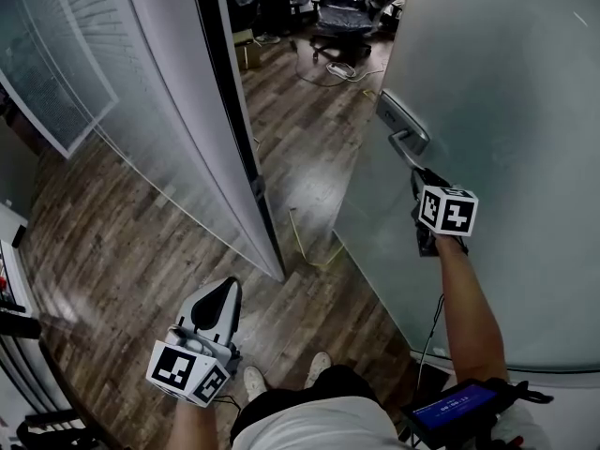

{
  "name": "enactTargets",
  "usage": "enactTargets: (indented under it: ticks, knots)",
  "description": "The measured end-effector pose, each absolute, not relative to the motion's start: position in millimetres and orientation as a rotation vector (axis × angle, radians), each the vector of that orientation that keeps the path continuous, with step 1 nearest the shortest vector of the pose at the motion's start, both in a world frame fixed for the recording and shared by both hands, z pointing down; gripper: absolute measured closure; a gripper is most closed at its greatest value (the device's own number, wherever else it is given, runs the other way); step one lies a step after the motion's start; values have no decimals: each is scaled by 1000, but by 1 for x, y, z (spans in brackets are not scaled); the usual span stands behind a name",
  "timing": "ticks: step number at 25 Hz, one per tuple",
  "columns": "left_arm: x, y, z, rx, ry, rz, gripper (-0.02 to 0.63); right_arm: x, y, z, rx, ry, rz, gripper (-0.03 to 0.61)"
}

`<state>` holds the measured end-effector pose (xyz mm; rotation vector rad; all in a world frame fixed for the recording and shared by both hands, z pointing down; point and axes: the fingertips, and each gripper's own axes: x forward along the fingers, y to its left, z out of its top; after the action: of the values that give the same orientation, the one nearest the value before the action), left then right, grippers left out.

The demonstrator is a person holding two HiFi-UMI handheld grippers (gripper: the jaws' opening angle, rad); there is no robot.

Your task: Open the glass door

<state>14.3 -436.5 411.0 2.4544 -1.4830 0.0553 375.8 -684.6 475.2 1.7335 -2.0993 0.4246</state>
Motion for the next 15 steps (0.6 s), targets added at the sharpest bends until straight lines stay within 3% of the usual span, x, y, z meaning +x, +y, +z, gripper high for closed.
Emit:
enactTargets:
  ticks: [10,15]
  knots:
    - [13,-431,406,2463,-1465,63,620,395,-675,438,1851,-2114,267,475]
    - [5,-429,403,2497,-1432,39,620,371,-629,392,1897,-2203,125,478]
